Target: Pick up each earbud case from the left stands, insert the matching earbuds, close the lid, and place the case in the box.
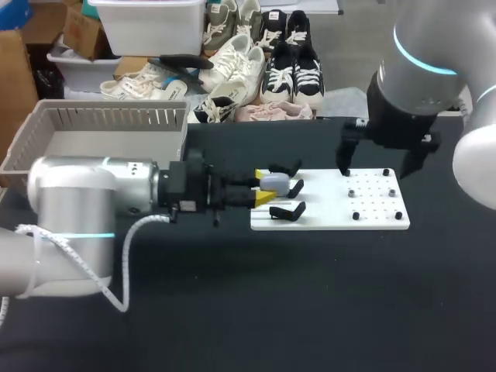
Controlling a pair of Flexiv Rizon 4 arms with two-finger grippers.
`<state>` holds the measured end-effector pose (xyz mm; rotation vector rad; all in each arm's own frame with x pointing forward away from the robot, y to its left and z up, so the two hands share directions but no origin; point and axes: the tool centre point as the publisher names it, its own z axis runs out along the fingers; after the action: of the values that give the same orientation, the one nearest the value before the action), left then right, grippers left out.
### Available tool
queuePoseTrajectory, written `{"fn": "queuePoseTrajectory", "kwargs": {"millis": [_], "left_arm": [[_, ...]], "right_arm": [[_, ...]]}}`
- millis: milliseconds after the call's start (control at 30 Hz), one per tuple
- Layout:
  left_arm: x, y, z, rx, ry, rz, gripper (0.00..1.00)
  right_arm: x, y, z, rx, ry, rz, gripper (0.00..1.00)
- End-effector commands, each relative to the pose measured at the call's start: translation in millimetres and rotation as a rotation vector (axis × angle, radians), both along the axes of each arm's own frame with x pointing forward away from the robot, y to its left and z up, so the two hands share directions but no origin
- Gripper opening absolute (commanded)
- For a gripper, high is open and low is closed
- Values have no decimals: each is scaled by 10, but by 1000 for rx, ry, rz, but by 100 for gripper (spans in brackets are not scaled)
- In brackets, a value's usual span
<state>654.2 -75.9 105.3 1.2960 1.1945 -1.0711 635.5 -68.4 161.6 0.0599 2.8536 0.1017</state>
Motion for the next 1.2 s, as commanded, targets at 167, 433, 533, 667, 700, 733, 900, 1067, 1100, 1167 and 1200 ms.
{"fn": "queuePoseTrajectory", "kwargs": {"millis": [167, 433, 533, 667, 700, 733, 900, 1067, 1100, 1167, 1200], "left_arm": [[136, 784, 407, 142, -30, 277, 0], [523, 1420, 511, 272, 8, 524, 0], [646, 1588, 503, 312, 46, 602, 0], [857, 1828, 469, 382, 91, 679, 0], [920, 1897, 453, 389, 104, 700, 0], [982, 1961, 435, 407, 115, 711, 0], [1230, 2183, 301, 457, 198, 756, 0], [1443, 2406, 26, 501, 327, 796, 0], [1481, 2450, -32, 504, 350, 800, 0], [1547, 2492, -114, 515, 370, 790, 0], [1570, 2499, -136, 531, 375, 781, 4]], "right_arm": [[-31, -4, -10, -3, -40, -8, 100], [-31, -4, -10, -3, -40, -8, 100], [-31, -4, -10, -3, -40, -8, 100], [-31, -4, -10, -3, -40, -8, 100], [-31, -4, -10, -3, -40, -8, 100], [-31, -4, -10, -3, -40, -8, 100], [-31, -4, -10, -3, -40, -8, 100], [-31, -4, -10, -3, -40, -8, 100], [-31, -4, -10, -3, -40, -8, 100], [-31, -4, -10, -3, -40, -8, 100], [-31, -4, -10, -3, -40, -8, 100]]}}
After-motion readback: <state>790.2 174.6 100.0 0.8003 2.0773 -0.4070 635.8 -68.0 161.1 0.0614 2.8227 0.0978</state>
